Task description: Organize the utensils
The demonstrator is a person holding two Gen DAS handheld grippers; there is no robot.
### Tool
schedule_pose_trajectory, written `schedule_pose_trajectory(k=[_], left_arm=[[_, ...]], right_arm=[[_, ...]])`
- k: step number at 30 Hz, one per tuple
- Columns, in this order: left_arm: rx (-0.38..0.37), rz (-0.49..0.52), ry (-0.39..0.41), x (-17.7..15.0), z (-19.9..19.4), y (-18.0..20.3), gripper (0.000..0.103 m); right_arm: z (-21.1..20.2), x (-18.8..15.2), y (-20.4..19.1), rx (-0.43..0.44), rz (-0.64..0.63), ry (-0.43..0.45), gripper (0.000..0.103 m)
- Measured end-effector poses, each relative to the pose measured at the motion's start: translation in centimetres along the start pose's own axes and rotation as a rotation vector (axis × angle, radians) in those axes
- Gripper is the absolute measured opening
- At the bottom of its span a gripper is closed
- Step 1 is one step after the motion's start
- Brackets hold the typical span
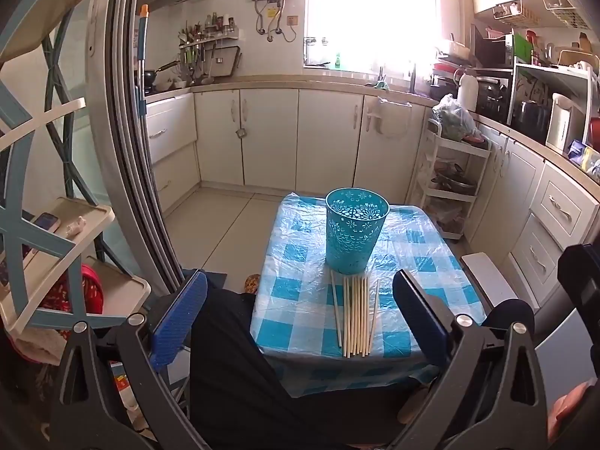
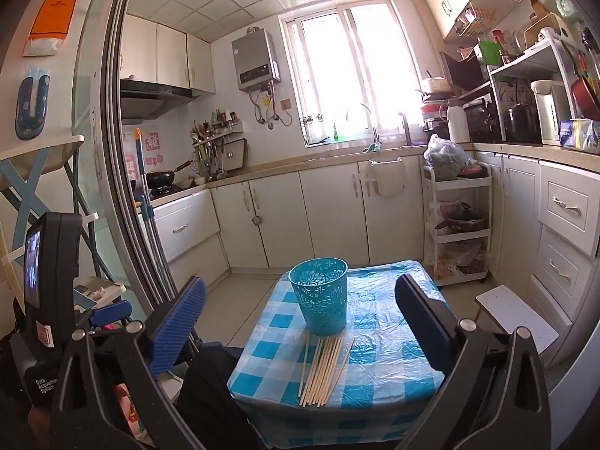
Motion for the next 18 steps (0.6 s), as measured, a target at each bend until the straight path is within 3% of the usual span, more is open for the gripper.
schedule_pose_trajectory(k=[18], left_arm=[[-0.008, 0.022, 0.026, 0.0, -0.9, 1.1, 0.095]], right_arm=[[-0.2, -0.5, -0.1, 0.0, -0.001, 0.0, 0.097]])
Point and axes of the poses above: each gripper's, at about its wrist camera, not at the fingertips, and z roughly the way its jaws point, y to its right, x to its top, the point moved 10 cm from there along z, roughly the way its jaws point, and after that the axes turned 14 degrees about -y, right-handed, at the moved point
